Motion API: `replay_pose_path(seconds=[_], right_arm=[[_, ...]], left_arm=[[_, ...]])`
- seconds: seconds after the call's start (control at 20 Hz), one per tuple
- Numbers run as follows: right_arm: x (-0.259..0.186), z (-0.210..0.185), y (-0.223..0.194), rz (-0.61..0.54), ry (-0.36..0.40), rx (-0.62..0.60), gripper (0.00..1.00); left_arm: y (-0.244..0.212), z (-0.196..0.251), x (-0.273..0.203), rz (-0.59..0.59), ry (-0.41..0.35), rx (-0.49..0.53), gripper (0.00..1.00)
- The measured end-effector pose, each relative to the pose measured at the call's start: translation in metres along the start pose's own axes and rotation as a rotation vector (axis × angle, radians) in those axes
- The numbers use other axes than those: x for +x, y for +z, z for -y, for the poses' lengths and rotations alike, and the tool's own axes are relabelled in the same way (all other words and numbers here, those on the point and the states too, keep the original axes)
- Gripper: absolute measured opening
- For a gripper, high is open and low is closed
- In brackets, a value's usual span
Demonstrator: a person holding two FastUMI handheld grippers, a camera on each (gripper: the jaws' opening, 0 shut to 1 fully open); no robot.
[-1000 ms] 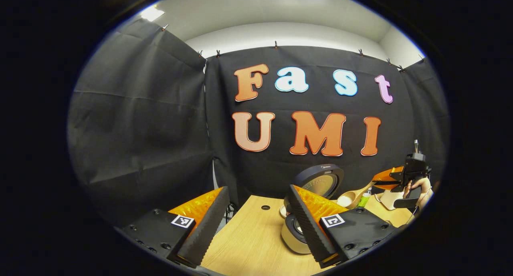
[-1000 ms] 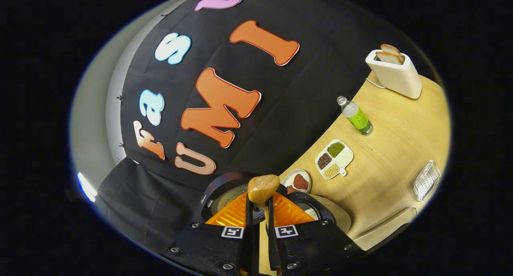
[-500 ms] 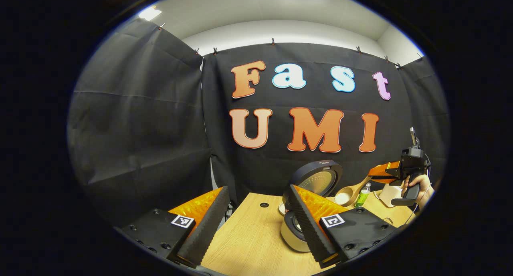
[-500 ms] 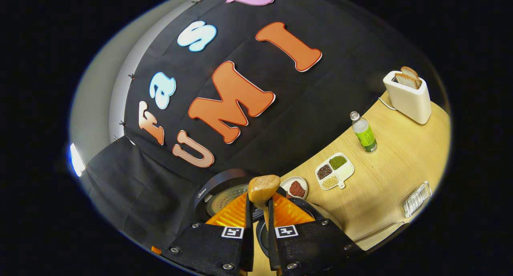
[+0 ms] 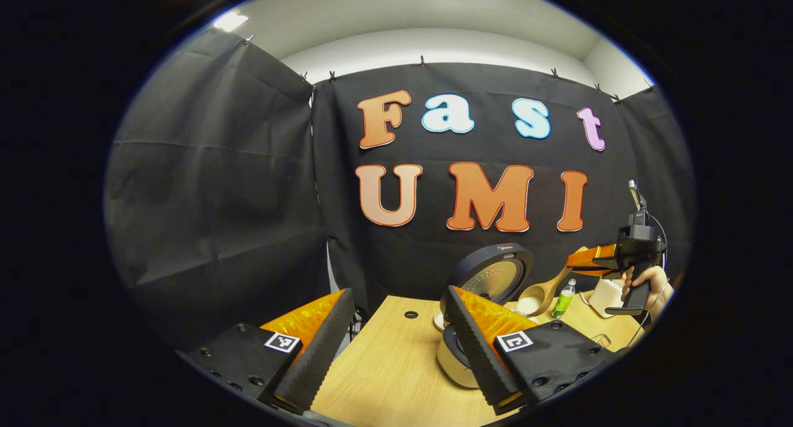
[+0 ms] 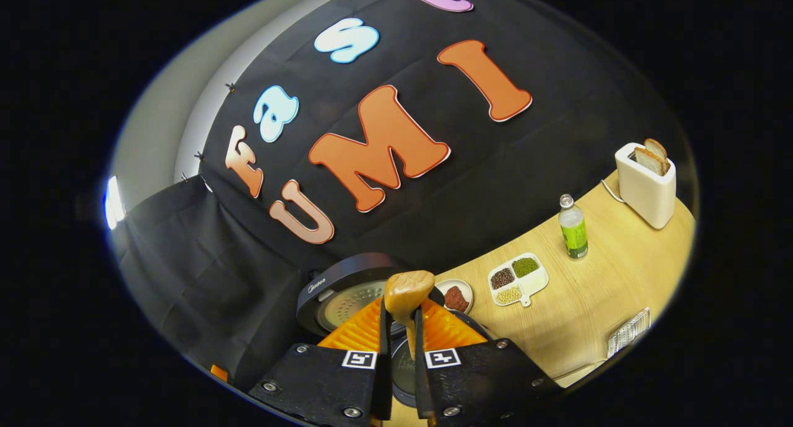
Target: Close the left gripper, press the button to open the rice cooker; take a wooden spoon from the chopstick holder with the right hand, scoop a spoonful of rice and pour it into the rice cooker, then put the wooden spoon back into the chopstick holder.
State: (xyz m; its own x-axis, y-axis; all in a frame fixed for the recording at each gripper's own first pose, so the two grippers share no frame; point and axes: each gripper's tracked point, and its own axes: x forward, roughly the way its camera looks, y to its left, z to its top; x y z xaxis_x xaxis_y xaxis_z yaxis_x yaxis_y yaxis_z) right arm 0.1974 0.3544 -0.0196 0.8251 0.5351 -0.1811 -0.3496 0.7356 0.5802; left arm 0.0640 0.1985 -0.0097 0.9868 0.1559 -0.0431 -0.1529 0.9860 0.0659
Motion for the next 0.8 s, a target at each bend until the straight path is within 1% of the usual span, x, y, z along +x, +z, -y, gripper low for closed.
replay_pose_path(seconds=[0.2,0.45,0.65,0.8], right_arm=[[0.001,-0.008,0.004,0.014,0.006,-0.077,0.14],[0.001,-0.014,-0.003,0.011,0.018,-0.173,0.14],[0.003,-0.019,-0.009,0.008,0.022,-0.290,0.14],[0.002,-0.027,-0.012,0.016,0.053,-0.379,0.14]], left_arm=[[-0.001,-0.001,0.000,-0.001,-0.001,-0.006,0.97],[-0.004,-0.002,0.004,-0.010,0.001,-0.004,0.97],[-0.004,-0.004,0.006,-0.015,0.004,-0.004,0.97],[-0.005,-0.007,0.006,-0.018,0.008,0.003,0.97]])
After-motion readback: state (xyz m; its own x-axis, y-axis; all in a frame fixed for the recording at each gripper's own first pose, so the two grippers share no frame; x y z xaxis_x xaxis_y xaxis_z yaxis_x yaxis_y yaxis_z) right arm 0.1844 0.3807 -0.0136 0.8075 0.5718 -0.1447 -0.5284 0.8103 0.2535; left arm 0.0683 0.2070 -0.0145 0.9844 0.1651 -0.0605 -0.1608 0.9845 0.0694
